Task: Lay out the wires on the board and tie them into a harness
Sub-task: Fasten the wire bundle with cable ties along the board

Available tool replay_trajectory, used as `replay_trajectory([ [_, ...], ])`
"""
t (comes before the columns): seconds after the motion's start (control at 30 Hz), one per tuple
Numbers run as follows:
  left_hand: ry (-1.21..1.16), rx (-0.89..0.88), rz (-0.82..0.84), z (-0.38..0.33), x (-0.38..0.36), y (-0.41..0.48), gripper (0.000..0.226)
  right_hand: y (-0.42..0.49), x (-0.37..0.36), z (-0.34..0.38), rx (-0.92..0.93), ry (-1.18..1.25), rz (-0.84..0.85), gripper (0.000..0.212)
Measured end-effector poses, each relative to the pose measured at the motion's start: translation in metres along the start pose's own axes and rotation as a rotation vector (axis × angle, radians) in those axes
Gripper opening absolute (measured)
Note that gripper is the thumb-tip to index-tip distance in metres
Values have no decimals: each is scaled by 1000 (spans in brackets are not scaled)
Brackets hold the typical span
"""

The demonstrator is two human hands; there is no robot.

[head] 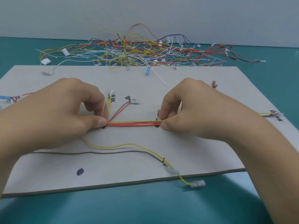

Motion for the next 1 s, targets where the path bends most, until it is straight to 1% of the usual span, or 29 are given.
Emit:
replay_trajectory([
  [0.13, -36, -29, -29, 4, 0, 0, 27, -4, 7, -2, 0, -25, 25, 5],
  [0.17, -49, -33, -34, 5, 0, 0, 29, -5, 18, -7, -6, 5, -16, 9],
  [0.27, -91, -50, -78, 5, 1, 2, 32, -9, 62, -33, -59, 129, -307, 23],
  [0.3, -94, -57, -101, 3, 0, 2, 29, -9, 68, -39, -82, 117, -335, 24],
  [0.37, -35, -78, -160, -6, -5, 3, 24, -6, 61, -43, -104, 63, -256, 21],
  [0.43, 58, -89, -197, -19, -11, 2, 27, -2, 47, -41, -87, 22, -150, 14],
  [0.53, 112, -106, -168, -32, -20, 3, 25, -1, 37, -33, -8, 26, -81, 2],
  [0.67, 84, -102, -107, -19, -14, 4, 34, 2, 17, -12, 150, 50, 2, 11],
  [0.73, -16, -114, -49, -6, -7, 3, 35, 4, 7, -5, 195, 30, 21, 13],
  [0.8, -89, -140, 5, 3, -2, 3, 28, 5, 5, -4, 209, 40, 5, 13],
  [0.87, -69, -153, 43, 7, -3, 4, 24, 5, 6, -4, 224, 75, -4, 13],
  [0.93, -46, -133, 40, 9, -2, 5, 28, 6, 3, -2, 245, 92, 20, 10],
  [1.0, -38, -119, 42, 13, -1, 5, 32, 8, -2, 0, 251, 60, 23, 9],
])
Point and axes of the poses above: each hand's wrist, its own y-axis towards the middle knuckle, its own x-axis out of the back of the hand, z = x × y, the point moved 5 cm from there along y, towards the middle knuckle, and after that the axes turned 6 degrees about z, right-handed, at the moved point
